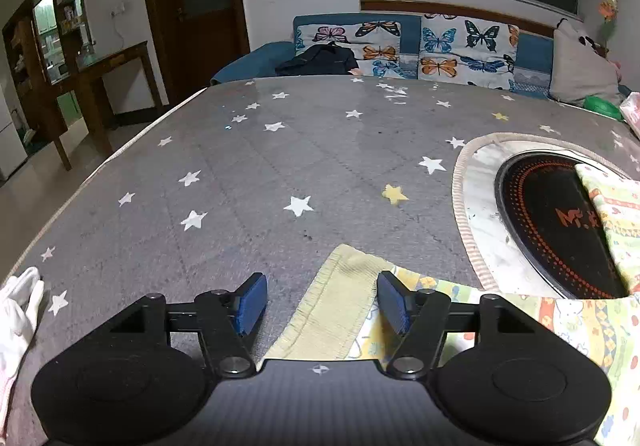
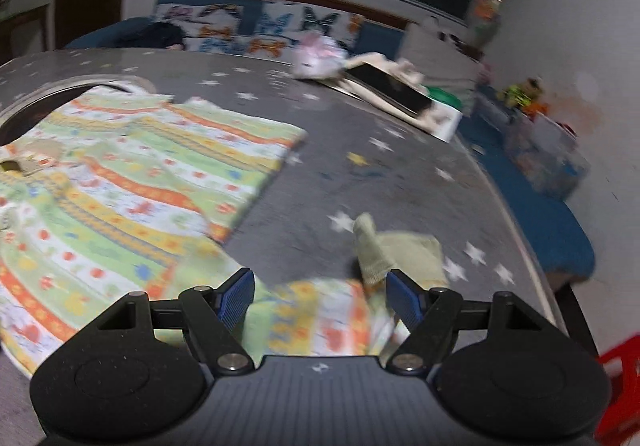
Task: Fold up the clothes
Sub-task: 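Grasp the khaki-cuffed sleeve with the right tool and lift it, then fold the held sleeve across the shirt body with the right tool, release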
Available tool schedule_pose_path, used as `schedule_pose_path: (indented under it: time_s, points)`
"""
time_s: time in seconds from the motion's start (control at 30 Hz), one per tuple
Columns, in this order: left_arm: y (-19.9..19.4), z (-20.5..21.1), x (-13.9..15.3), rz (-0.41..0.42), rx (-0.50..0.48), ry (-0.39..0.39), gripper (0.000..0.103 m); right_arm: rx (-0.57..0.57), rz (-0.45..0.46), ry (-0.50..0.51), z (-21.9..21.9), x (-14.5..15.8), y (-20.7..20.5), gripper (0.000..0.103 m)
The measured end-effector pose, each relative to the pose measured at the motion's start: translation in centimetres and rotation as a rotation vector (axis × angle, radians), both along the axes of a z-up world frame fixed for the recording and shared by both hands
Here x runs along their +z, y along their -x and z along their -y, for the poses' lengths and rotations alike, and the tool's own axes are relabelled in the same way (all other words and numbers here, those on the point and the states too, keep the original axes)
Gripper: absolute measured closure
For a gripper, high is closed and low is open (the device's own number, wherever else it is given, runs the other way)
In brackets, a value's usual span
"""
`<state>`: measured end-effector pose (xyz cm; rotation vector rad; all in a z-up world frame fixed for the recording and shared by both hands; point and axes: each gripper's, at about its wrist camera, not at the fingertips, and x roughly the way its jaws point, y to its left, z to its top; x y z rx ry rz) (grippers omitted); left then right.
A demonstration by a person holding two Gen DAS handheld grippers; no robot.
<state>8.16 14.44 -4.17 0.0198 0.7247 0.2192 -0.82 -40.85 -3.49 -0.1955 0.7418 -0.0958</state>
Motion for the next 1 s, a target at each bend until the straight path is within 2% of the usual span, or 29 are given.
schedule_pose_path:
  time_s: [0.2,0.33,0.47,0.6,0.67,0.73,0.9,1.0]
  points:
    - [-0.1,0.1,0.0,-0.006,0.009,-0.009,0.035,-0.146,0.025,-0.011,3.4,0.0,1.4,0.029]
    - [0.0,0.1,0.1,-0.012,0.016,-0.011,0.033,-0.226,0.026,-0.115,6.1,-0.2,2.2,0.03]
    - [0.2,0.4,0.3,-0.024,0.025,-0.022,0.033,-0.274,0.023,-0.238,8.3,-0.7,2.9,0.045]
    - [0.9,1.1,0.8,-0.025,0.028,-0.021,0.033,-0.27,0.04,-0.241,8.4,-1.1,2.9,0.059]
    - [1.4,1.6,1.4,-0.011,0.022,-0.021,0.031,-0.26,0.056,-0.265,8.5,-1.0,2.9,0.086]
    - [2.0,2.2,2.2,0.013,0.006,-0.017,0.028,-0.268,0.084,-0.288,8.7,-0.7,3.3,0.091]
    - [2.9,4.6,4.1,0.074,-0.075,-0.038,0.026,-0.357,0.143,-0.344,10.2,-0.3,5.4,0.092]
    - [3.1,5.9,5.1,0.105,-0.118,-0.031,0.026,-0.424,0.145,-0.341,11.4,-0.4,6.7,0.083]
